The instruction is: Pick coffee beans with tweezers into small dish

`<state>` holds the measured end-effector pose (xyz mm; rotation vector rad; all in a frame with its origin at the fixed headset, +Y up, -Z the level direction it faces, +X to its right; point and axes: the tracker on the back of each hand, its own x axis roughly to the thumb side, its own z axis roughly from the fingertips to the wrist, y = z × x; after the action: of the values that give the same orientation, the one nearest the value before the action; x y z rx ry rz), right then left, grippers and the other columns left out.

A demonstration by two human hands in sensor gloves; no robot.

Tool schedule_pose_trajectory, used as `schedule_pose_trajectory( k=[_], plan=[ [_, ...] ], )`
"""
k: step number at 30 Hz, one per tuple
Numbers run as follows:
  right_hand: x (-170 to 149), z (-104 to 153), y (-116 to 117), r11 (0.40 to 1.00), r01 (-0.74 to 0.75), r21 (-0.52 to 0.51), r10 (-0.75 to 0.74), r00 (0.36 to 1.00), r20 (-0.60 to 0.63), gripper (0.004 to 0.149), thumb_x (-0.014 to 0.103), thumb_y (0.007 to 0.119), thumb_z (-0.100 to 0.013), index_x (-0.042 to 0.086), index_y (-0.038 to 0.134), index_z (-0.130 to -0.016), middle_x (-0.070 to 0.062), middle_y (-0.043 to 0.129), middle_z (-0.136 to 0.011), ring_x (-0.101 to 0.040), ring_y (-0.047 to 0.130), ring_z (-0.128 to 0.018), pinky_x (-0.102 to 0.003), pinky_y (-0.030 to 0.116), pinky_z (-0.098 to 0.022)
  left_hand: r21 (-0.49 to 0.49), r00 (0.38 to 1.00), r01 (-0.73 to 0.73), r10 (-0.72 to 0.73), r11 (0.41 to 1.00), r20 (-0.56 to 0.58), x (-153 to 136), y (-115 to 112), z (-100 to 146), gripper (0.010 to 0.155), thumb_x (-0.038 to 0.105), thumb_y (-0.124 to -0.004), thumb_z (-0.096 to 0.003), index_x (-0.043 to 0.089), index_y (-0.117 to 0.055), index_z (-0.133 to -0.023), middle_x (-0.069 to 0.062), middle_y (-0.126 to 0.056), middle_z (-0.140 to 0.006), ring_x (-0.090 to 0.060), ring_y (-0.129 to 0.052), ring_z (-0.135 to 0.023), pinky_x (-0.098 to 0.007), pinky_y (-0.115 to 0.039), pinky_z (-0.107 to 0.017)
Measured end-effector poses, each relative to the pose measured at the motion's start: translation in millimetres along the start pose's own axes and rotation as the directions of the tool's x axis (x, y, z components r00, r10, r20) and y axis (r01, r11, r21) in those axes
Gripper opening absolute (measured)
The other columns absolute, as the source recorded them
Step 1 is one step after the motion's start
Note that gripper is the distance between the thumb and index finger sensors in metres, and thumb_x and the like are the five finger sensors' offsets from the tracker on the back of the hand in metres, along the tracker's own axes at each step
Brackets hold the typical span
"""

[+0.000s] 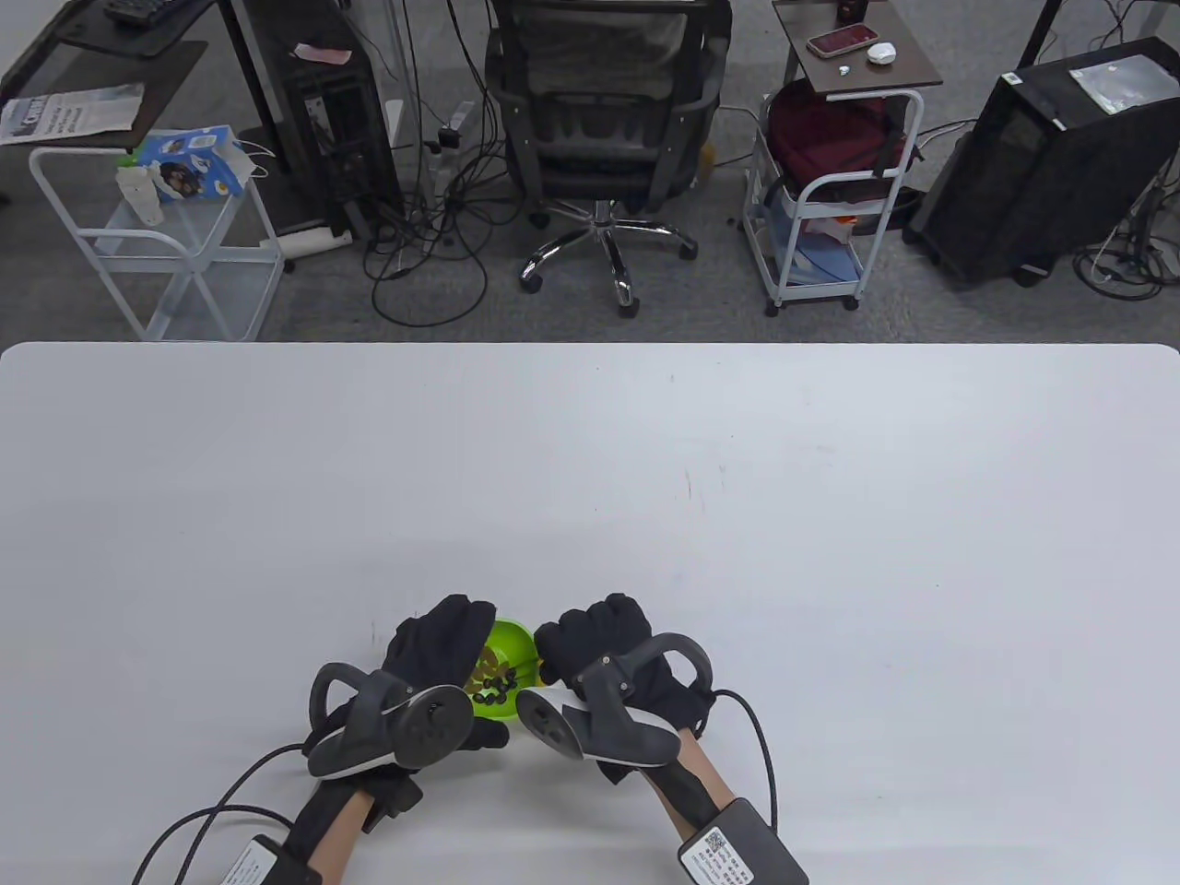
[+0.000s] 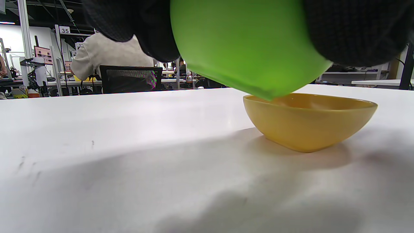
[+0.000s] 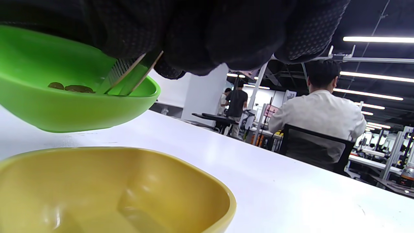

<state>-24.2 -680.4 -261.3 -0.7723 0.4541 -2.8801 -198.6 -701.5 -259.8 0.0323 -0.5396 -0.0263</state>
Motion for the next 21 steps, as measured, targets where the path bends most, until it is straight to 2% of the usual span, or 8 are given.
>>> schedule_pose_trajectory(
  k=[12, 21],
  plan=[
    [2, -2, 2, 0.999, -0.034, 0.042, 0.034, 0.999, -0.006, 0.042, 0.039, 0.067, -0.043, 0.026, 0.079, -0.082, 0.005, 0.088, -0.064, -0.017, 0.092, -0.048, -0.055, 0.071, -0.070, -0.003, 1.000, 0.003, -0.003, 1.000, -0.001, 1, 0, 0, 0.114, 0.066, -0.082, -0.0304, 0.000, -0.051, -0.117, -0.030, -0.059, -0.120, -0.045, -0.085, -0.101, -0.064, -0.070, -0.075],
    [-10, -1, -4, 0.999, 0.022, 0.034, -0.020, 0.999, -0.049, 0.042, 0.039, 0.066, -0.043, 0.026, 0.078, -0.082, 0.004, 0.088, -0.065, -0.017, 0.092, -0.048, -0.056, 0.071, -0.070, -0.003, 1.000, 0.003, -0.003, 1.000, -0.005, 0, 0, 0, 0.114, 0.066, -0.082, -0.0305, 0.000, -0.051, -0.117, -0.030, -0.059, -0.120, -0.045, -0.085, -0.101, -0.064, -0.070, -0.074]
  ],
)
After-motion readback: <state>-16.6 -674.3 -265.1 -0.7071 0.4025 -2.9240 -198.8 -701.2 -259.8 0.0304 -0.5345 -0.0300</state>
